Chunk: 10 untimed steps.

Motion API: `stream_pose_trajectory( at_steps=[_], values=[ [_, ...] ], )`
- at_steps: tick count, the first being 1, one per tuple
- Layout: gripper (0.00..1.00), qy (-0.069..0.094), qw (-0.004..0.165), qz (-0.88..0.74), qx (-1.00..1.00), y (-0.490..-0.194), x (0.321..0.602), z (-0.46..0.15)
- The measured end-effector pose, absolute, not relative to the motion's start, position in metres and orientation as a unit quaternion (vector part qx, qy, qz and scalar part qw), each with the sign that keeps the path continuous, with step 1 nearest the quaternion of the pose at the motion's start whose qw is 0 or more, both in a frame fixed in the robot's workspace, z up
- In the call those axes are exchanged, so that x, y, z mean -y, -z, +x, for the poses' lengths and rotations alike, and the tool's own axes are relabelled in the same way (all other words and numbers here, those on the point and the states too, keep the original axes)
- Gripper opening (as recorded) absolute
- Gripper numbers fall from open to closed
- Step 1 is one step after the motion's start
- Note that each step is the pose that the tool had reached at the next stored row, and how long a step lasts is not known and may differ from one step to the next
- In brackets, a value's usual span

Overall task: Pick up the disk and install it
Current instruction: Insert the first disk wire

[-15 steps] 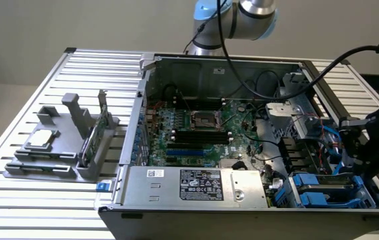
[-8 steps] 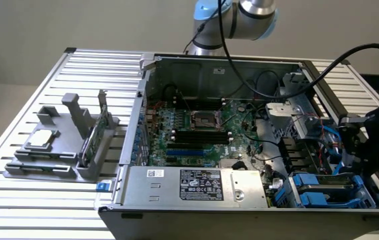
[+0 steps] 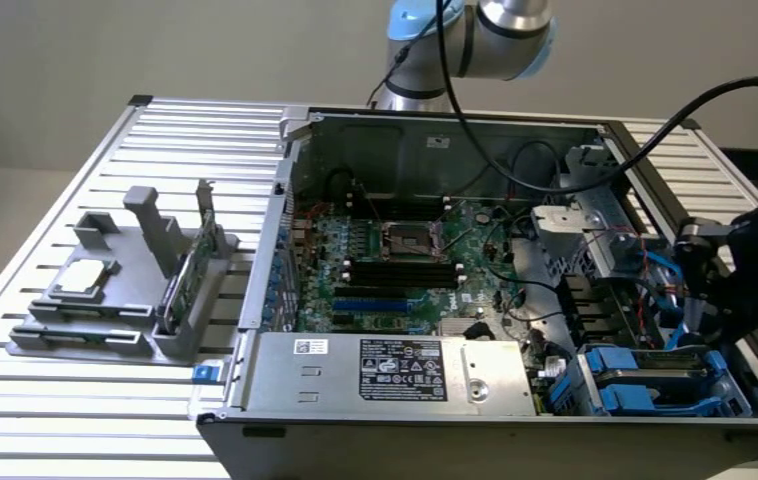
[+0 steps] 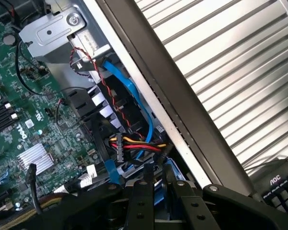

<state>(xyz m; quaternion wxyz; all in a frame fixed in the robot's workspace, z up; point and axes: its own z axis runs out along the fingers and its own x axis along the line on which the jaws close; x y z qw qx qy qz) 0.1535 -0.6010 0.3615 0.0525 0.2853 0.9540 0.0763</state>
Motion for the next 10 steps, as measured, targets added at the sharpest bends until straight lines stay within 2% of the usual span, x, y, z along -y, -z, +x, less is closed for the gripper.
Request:
stream_pose_trajectory(
  at_steps=[10],
  values=[
    [0.22,-0.093,0.047,0.329,-0.939,-0.3617,0.603,0.1532]
  ],
)
